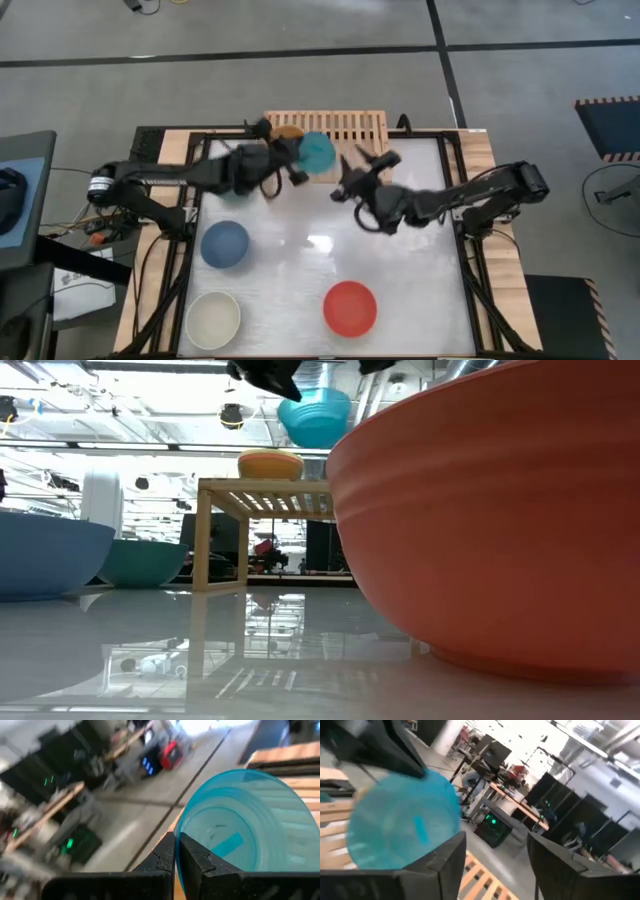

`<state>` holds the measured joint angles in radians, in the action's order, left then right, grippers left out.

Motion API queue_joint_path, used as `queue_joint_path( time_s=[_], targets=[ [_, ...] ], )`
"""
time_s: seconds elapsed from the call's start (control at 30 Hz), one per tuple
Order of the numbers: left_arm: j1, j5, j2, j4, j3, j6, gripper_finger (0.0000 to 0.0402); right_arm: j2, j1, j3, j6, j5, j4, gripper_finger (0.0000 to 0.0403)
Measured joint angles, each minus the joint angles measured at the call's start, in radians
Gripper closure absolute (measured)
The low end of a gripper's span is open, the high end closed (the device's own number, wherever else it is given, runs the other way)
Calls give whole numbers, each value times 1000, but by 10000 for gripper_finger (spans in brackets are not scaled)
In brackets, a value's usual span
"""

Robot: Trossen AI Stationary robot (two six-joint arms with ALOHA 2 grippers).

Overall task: Place and stack bowls onto a shelf
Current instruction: Stack the transparent blue bowl on top of the transparent yellow bowl

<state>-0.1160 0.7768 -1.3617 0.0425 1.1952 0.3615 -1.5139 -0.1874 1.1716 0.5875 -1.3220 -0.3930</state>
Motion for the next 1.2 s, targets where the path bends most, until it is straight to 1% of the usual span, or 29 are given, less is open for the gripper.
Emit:
queue_joint_path(
  time_s=[0.07, 0.13, 0.2, 0.27, 0.33, 0.4, 0.53, 0.73, 0.77, 0.83, 0.9, 1.0, 1.1, 1.2],
  targets=[
    [-50, -17, 0, 163, 92, -65, 401, 48, 35, -2, -97, 45, 88, 163],
    [-106, -72, 1, 313, 168, -131, 401, 110, 75, -3, -248, 125, 243, 165],
    [-165, -158, 1, 425, 224, -190, 401, 174, 124, -3, -441, 250, 396, 169],
    [-224, -248, 1, 516, 260, -234, 401, 238, 183, -2, -623, 404, 553, 172],
    [-284, -339, 1, 567, 275, -267, 401, 276, 244, -5, -733, 537, 650, 174],
    [-345, -433, 1, 606, 276, -289, 401, 314, 288, -38, -782, 616, 682, 175],
    [-453, -599, 0, 644, 276, -333, 401, 357, 316, -121, -808, 645, 645, 175],
    [-566, -790, 0, 671, 276, -402, 401, 420, 316, -283, -827, 650, 568, 175],
    [-578, -802, -6, 681, 276, -412, 401, 431, 323, -310, -827, 652, 552, 175],
    [-597, -821, -24, 693, 276, -428, 401, 451, 351, -342, -826, 689, 517, 175],
    [-614, -824, -44, 720, 274, -441, 401, 476, 387, -349, -841, 745, 521, 175],
    [-624, -825, -74, 707, 275, -458, 401, 505, 414, -363, -853, 793, 510, 175],
    [-637, -825, -94, 709, 275, -460, 394, 508, 411, -374, -852, 806, 509, 175],
    [-648, -836, -97, 706, 275, -459, 372, 508, 414, -380, -852, 805, 513, 175]
  ],
)
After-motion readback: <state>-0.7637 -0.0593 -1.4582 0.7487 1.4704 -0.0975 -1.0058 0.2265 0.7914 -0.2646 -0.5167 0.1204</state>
